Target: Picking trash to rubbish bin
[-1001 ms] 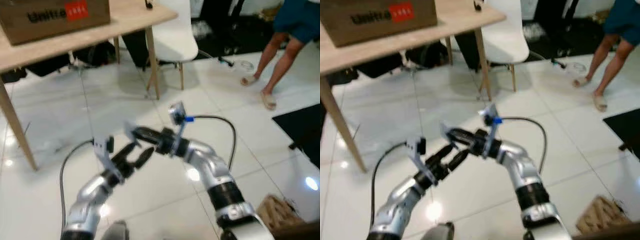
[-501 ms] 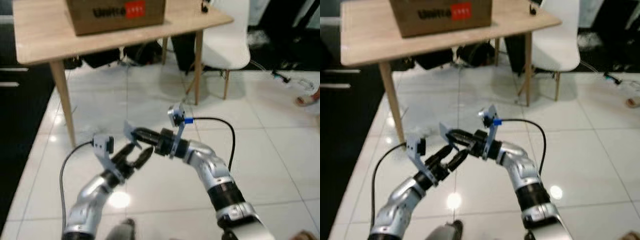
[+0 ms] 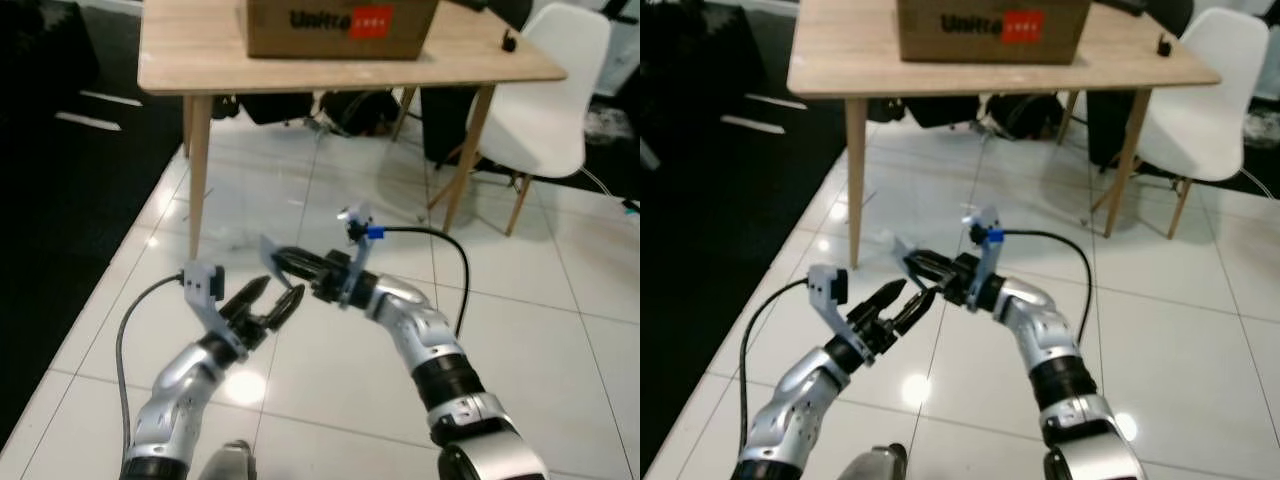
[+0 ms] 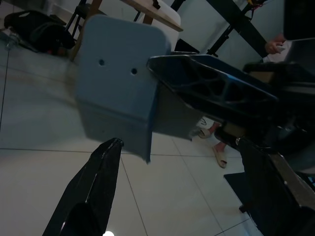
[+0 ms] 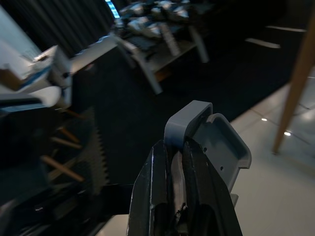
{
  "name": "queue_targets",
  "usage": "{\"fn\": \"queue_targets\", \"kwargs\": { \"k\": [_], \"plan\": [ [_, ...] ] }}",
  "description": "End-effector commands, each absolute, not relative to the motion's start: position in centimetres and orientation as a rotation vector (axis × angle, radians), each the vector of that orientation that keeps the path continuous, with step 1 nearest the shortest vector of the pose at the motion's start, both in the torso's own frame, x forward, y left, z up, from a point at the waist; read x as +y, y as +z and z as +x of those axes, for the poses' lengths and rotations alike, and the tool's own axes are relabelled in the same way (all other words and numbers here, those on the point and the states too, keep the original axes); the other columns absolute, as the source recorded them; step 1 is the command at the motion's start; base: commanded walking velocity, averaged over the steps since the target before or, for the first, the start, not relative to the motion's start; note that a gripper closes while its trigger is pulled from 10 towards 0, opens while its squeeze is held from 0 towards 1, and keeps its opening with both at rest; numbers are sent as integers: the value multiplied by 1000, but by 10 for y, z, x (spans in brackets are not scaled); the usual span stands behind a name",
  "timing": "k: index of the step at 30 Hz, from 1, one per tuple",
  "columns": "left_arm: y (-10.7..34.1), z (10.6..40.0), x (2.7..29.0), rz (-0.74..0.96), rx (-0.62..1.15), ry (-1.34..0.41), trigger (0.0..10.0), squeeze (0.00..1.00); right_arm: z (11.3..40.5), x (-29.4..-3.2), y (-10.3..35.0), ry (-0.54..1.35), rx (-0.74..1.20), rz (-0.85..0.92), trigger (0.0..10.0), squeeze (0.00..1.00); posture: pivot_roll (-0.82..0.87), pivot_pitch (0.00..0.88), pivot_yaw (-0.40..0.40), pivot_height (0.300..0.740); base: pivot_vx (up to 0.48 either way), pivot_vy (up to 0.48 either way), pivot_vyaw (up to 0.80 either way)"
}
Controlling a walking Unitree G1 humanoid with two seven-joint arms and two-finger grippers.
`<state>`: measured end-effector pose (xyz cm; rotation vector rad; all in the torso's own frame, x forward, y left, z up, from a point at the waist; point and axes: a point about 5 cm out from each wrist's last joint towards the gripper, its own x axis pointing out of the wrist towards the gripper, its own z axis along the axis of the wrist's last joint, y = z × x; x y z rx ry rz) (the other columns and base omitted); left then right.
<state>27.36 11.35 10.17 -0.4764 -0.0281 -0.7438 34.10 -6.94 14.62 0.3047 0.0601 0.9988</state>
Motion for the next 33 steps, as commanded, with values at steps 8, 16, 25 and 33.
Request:
{"fn": "queue_targets", "kwargs": {
  "k": [8,16,25,33],
  "plan": [
    [107,276,113,-471,-63,-743,10000,0,350,-85,150,897,30,310,10000,0,186,122,-89,740,225,0,0],
    [111,278,111,-459,-73,-763,10000,0,354,-88,152,866,16,309,10000,0,186,122,-89,740,293,0,0],
    [110,276,109,-457,-71,-767,10000,0,354,-86,149,863,19,308,10000,0,184,118,-88,740,298,0,0],
    [109,275,110,-458,-68,-762,10000,0,353,-85,148,866,23,310,10000,0,188,124,-90,740,295,0,0]
  ]
}}
